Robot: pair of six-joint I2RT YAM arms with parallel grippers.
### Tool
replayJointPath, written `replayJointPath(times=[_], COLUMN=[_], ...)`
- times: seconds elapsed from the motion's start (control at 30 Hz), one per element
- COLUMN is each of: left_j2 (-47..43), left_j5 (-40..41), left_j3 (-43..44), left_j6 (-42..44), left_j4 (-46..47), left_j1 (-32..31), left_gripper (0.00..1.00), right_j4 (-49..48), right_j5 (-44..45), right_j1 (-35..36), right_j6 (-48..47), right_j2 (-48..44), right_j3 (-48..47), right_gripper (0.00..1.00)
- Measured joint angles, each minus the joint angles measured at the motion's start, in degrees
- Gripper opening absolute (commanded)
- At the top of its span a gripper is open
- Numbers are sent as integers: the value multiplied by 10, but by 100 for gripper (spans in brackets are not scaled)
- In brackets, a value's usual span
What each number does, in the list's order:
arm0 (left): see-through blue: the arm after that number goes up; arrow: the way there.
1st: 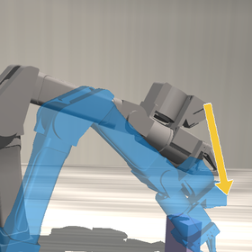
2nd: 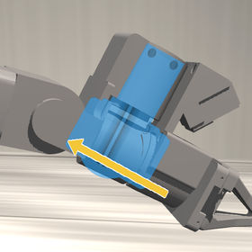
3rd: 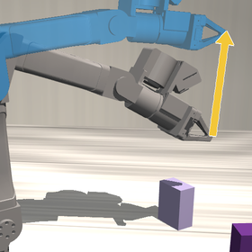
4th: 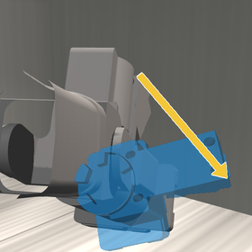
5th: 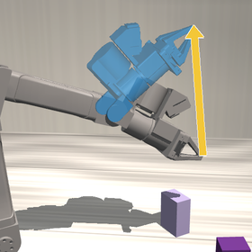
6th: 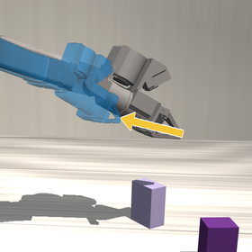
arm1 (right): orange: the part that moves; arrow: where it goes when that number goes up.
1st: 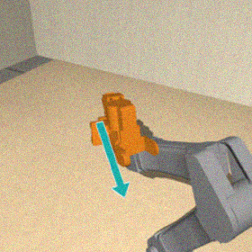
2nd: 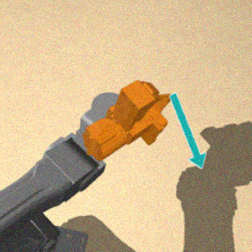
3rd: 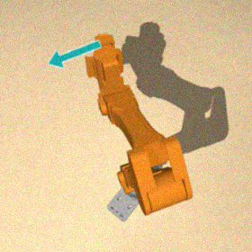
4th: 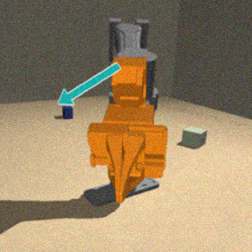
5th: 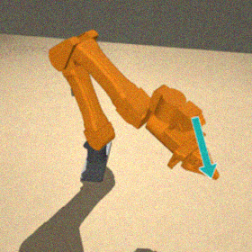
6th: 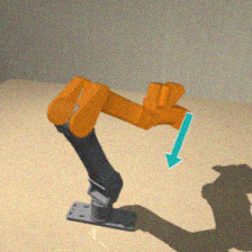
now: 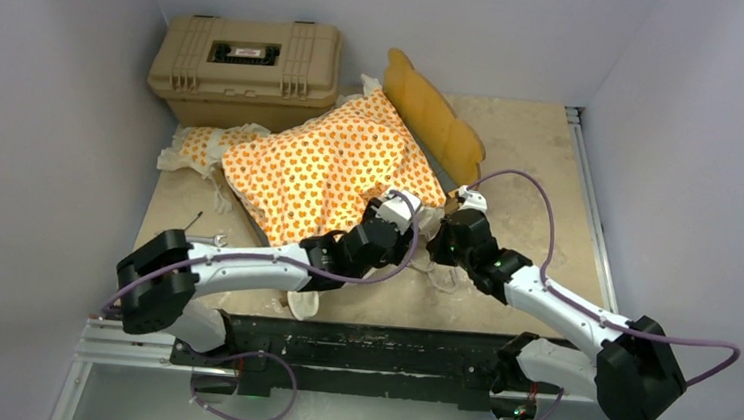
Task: Set up the pet bed
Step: Tie the ropes to the bed frame.
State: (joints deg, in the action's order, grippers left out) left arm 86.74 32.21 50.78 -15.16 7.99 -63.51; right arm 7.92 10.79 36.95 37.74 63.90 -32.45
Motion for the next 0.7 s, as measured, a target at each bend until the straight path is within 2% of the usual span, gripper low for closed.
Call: replayJointPath(times=[0.1,0.27,0.47,0.7], left_j2=[-38,-59,11,108], left_j5=[-18,-65,-50,-34], left_j3=[10,17,-19,-29], left_j6=[0,-10,-52,-68], left_j4=[-11,-9,19,38], left_j1=[-34,-72,-70,-70], left_gripper=[58,48,31,24], right_j4=[-3,-4,-12,-15], right_j5=[-1,-4,-14,-15], right_j1=[-1,-3,-7,-12], right_j6=[-2,-3,-3,-3], right_j2=[3,3,3,0], right_j3=[0,0,0,2], right_gripper=[0,0,0,0])
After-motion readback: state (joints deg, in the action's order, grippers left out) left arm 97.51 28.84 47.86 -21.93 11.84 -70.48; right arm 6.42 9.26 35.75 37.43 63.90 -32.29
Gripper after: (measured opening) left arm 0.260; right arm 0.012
